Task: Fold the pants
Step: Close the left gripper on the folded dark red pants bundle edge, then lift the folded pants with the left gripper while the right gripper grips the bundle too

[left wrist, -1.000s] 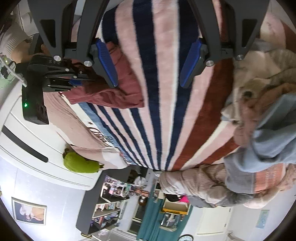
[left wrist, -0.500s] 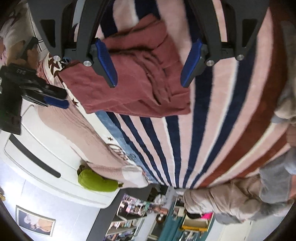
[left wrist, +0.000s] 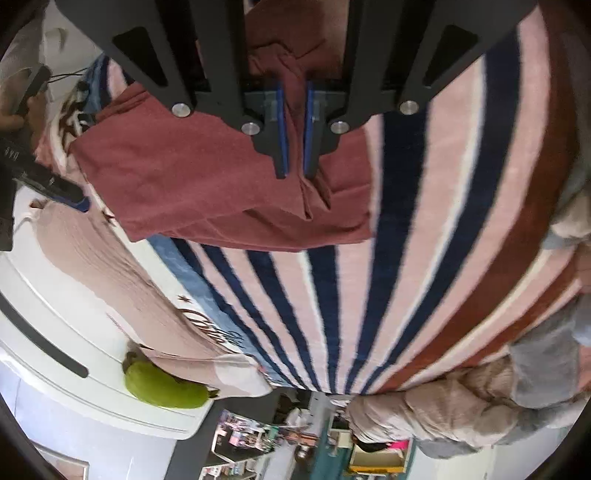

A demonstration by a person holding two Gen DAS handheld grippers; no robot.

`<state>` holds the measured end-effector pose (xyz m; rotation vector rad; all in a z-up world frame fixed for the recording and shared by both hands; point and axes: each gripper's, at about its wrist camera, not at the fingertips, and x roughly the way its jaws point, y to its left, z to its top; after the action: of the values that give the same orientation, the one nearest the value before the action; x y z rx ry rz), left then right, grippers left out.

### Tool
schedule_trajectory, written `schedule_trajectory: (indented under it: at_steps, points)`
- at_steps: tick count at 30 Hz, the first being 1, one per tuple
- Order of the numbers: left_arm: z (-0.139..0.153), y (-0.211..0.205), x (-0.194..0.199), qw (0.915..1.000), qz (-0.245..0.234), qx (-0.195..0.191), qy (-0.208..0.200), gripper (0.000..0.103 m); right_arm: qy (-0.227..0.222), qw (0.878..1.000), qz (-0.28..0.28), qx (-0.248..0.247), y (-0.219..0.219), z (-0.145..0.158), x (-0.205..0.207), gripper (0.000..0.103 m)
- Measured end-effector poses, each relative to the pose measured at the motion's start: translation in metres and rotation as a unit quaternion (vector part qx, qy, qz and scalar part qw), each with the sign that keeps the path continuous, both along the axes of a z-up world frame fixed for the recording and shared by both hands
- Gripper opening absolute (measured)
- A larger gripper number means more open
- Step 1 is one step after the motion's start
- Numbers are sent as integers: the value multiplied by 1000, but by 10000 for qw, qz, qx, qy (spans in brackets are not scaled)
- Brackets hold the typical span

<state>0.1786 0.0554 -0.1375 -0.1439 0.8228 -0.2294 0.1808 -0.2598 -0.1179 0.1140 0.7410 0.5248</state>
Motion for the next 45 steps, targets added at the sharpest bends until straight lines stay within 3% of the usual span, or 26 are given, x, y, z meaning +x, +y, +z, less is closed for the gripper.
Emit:
schedule_trajectory:
  at_steps: [3, 7, 8, 11, 13, 16, 20, 23, 26, 29, 34, 37, 40, 42, 45]
  points:
    - [-6, 6, -4, 9988, 237, 435, 7, 2, 50, 9999, -91, 72, -8, -3, 2, 39]
    - [-19, 22, -4, 9994, 218, 25, 275, 3, 226, 9995, -196, -80, -13, -15, 8, 39]
    - [-18, 25, -5, 9993, 241, 25, 270, 8, 263, 9993, -231, -127, -14, -17, 9, 41]
    - [-8, 33, -8, 9994, 310, -73, 99, 48, 348, 9986, -362, -152, -20, -21, 11, 45]
    - [3, 38, -10, 9995, 211, -239, -40, 52, 352, 9985, -395, -116, -24, -21, 11, 46]
    - [12, 44, -5, 9970, -40, -777, -51, 64, 332, 9984, -452, -73, -29, -16, 11, 51]
    - [5, 43, 9, 9893, -253, -1412, 281, 74, 344, 9985, -429, -53, -29, -13, 12, 59]
    - [-10, 40, 18, 9884, -152, -1374, 622, 74, 452, 9984, -313, -125, -24, -17, 14, 67]
    - [-24, 39, 23, 9832, -104, -1581, 911, 74, 660, 9975, -206, -130, -22, -27, 18, 68]
    - [-30, 34, 19, 9830, -136, -1593, 905, 74, 904, 9958, -155, 12, -23, -38, 22, 69]
    - [-29, 29, 18, 9841, -127, -1530, 896, 74, 1496, 9848, -27, 881, -35, -59, 32, 72]
    - [-31, 24, 18, 9830, -257, -1559, 936, 64, 1570, 9811, 61, 1134, -38, -62, 34, 70]
    - [-31, 20, 19, 9824, -371, -1553, 971, 46, 1694, 9770, 195, 1277, -36, -64, 35, 53]
    - [-30, 18, 19, 9814, -432, -1587, 987, 29, 1684, 9783, 240, 1184, -33, -65, 34, 38]
    - [-22, 14, 16, 9847, -536, -1450, 809, 19, 1530, 9828, 257, 1006, -26, -58, 32, 17]
